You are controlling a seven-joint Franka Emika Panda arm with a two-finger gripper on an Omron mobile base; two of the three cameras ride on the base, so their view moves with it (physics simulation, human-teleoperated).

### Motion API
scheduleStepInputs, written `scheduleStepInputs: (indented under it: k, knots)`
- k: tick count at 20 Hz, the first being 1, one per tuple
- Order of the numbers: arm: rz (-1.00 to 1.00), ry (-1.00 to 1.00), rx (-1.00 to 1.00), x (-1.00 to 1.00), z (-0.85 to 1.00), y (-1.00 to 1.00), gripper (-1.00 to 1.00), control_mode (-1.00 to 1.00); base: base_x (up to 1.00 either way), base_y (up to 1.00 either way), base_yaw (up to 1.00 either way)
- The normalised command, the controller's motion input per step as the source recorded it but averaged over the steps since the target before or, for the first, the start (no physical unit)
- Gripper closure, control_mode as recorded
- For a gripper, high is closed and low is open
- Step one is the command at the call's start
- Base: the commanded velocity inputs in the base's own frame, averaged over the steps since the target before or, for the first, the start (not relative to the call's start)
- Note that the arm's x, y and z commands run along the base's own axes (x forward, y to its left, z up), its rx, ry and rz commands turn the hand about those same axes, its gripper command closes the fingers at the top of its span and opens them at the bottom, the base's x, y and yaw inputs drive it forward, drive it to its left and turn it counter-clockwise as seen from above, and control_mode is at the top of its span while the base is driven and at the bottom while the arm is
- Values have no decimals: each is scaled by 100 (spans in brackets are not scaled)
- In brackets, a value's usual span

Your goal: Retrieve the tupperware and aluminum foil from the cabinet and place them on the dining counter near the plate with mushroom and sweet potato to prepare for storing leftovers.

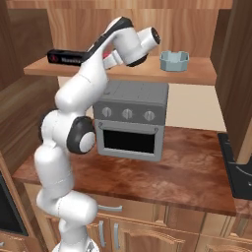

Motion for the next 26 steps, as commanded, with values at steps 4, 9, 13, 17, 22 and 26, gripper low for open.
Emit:
scheduleStepInputs:
  k: [4, 9, 13, 17, 22, 26]
  knots:
    - [-42, -3, 25, -100, 7, -7, 100, -100, 0, 0, 0]
    - [-24, -2, 21, -100, 33, -9, 100, -100, 0, 0, 0]
    - [-2, 4, 5, -100, 33, -40, 100, -100, 0, 0, 0]
    - [0, 20, -6, -100, 7, -26, 100, -100, 0, 0, 0]
    - [0, 39, -21, -100, 3, -4, 100, -100, 0, 0, 0]
    - [0, 37, -16, -100, 0, -7, 100, -100, 0, 0, 0]
